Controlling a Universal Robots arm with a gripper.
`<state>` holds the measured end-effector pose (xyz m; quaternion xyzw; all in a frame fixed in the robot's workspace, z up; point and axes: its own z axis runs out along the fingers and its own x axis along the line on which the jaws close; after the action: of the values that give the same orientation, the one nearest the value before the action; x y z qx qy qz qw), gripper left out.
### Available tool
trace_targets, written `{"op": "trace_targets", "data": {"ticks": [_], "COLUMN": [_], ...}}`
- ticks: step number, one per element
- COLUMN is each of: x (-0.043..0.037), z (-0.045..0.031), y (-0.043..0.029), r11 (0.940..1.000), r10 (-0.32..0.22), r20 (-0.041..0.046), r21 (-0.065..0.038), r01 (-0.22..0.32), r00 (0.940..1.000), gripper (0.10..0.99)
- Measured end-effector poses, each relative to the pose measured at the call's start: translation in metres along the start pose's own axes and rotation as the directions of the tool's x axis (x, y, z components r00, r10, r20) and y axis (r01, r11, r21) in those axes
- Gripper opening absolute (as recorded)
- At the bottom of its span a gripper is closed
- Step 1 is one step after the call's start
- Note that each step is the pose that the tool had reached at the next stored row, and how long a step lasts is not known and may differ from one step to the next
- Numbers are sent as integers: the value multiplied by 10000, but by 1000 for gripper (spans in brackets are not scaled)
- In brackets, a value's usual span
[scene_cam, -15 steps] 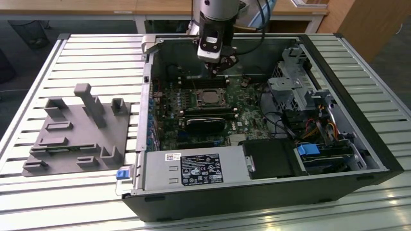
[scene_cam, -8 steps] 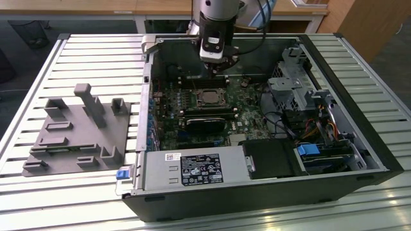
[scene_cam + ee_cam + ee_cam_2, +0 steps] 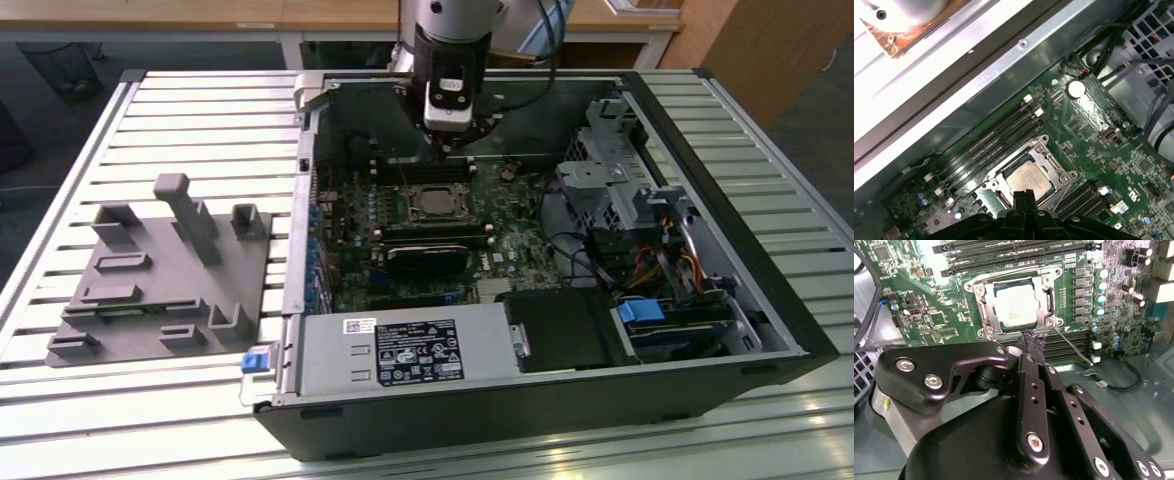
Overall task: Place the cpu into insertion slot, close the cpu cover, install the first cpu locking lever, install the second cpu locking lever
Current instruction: 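Install the first cpu locking lever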
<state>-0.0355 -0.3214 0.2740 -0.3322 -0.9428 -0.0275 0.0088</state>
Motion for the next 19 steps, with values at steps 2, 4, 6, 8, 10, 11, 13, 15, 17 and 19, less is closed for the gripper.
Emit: {"op": "trace_targets", "data": {"ticks": [2,4,6,8,10,11,13,15,17,19], "x": [0,0,0,0,0,0,0,0,0,0], "z": [0,0,0,0,0,0,0,1,1,1], "y": [-1,-1,-1,-1,-1,-1,-1,-1,-1,-1], "r11": [9998,9993,9981,9957,9921,9903,9857,9804,9736,9653], "r10": [-187,-382,-622,-930,-1252,-1389,-1681,-1970,-2279,-2609], "r20": [-9,-17,-29,-43,-60,-67,-82,-97,-114,-132], "r21": [7,13,20,30,39,44,52,59,67,74], "r01": [187,382,622,930,1252,1389,1681,1971,2280,2610], "r00": [9998,9993,9981,9957,9921,9903,9857,9803,9736,9653], "gripper": [106,106,106,106,106,106,106,106,106,106]}}
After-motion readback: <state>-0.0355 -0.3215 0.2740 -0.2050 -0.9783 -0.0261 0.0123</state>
